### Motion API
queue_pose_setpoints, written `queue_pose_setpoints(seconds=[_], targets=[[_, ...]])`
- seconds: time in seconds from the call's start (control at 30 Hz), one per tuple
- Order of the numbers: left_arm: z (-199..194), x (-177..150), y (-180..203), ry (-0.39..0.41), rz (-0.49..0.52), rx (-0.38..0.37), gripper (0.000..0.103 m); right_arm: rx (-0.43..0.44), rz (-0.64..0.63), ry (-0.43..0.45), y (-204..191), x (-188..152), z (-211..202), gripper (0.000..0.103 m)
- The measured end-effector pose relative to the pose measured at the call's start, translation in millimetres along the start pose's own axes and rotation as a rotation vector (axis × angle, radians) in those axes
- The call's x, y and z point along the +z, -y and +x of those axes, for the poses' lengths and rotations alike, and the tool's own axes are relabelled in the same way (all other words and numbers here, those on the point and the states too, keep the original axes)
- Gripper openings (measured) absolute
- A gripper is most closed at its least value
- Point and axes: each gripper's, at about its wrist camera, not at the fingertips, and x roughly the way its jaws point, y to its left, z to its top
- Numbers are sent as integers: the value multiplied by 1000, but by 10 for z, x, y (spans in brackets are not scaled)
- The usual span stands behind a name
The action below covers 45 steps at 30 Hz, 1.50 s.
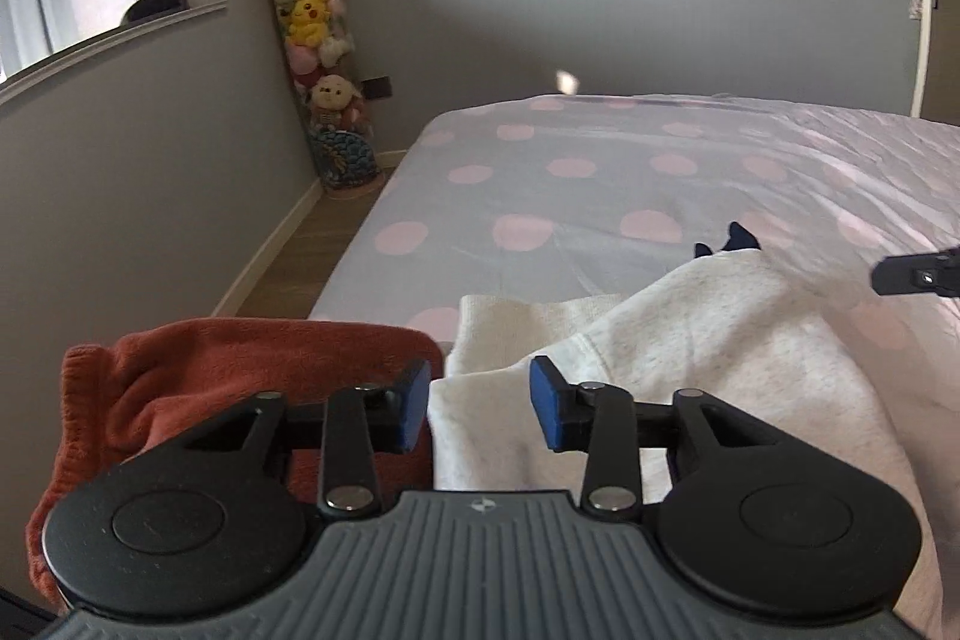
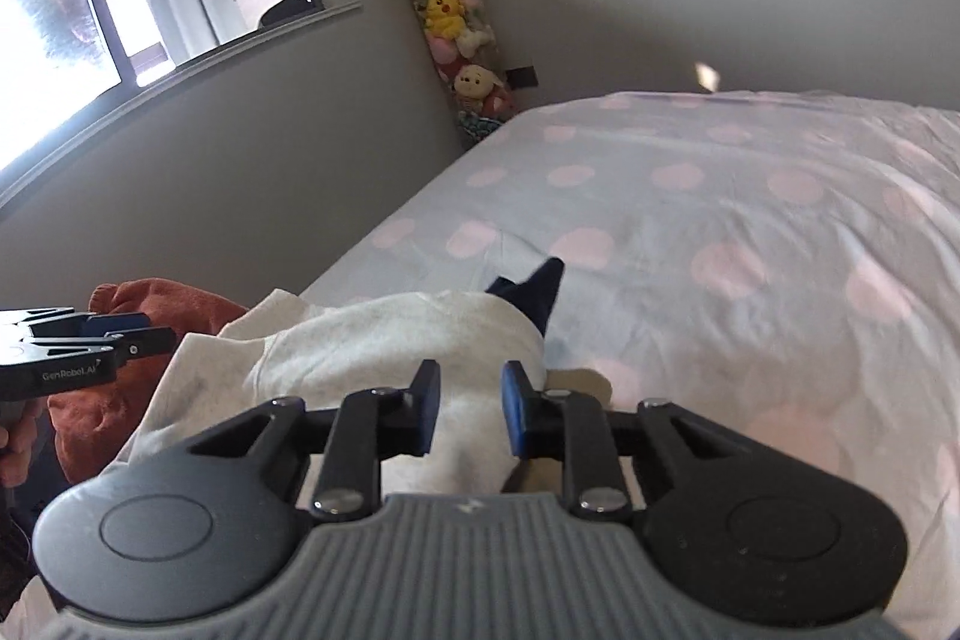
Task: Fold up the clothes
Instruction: 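Lay the folded sweatshirt onto the beige fleece and open both grippers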
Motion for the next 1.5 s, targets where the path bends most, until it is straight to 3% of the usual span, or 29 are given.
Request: queue_pose_setpoints(seconds=[0.17, 0.27, 0.47, 0.7, 0.83, 0.9, 0.97, 1.03, 1.27, 1.37, 1.5], targets=[[433, -61, -23, -91, -15, 9, 20, 8, -97, -26, -148, 163, 437, 22], [661, -137, -80, -134, -37, -1, 18, -18, -92, -82, -98, 163, 752, 22], [877, -273, -126, -142, -68, -37, 17, -16, -31, -190, 141, -69, 1189, 21], [913, -361, -66, -125, -56, -29, 16, -23, -25, -189, 134, -148, 1244, 21], [674, -319, -119, -77, -89, -30, 17, -44, -28, -191, 48, -61, 1087, 22], [387, -322, -196, -25, -142, -46, 23, -26, -20, -167, 5, -15, 883, 24], [73, -349, -260, 27, -183, -60, 36, -6, -47, -133, -74, -24, 597, 25], [-220, -437, -251, 47, -168, -67, 39, 1, -81, -111, -165, -95, 326, 26], [-876, -984, 160, 79, -61, -46, 38, 41, -74, -74, -443, -673, -437, 27], [-866, -1173, 248, 55, -63, 13, 26, 41, -80, -76, -593, -980, -612, 27], [-705, -1304, 131, 17, -155, 3, 26, 19, -89, -101, -683, -1255, -570, 27]])
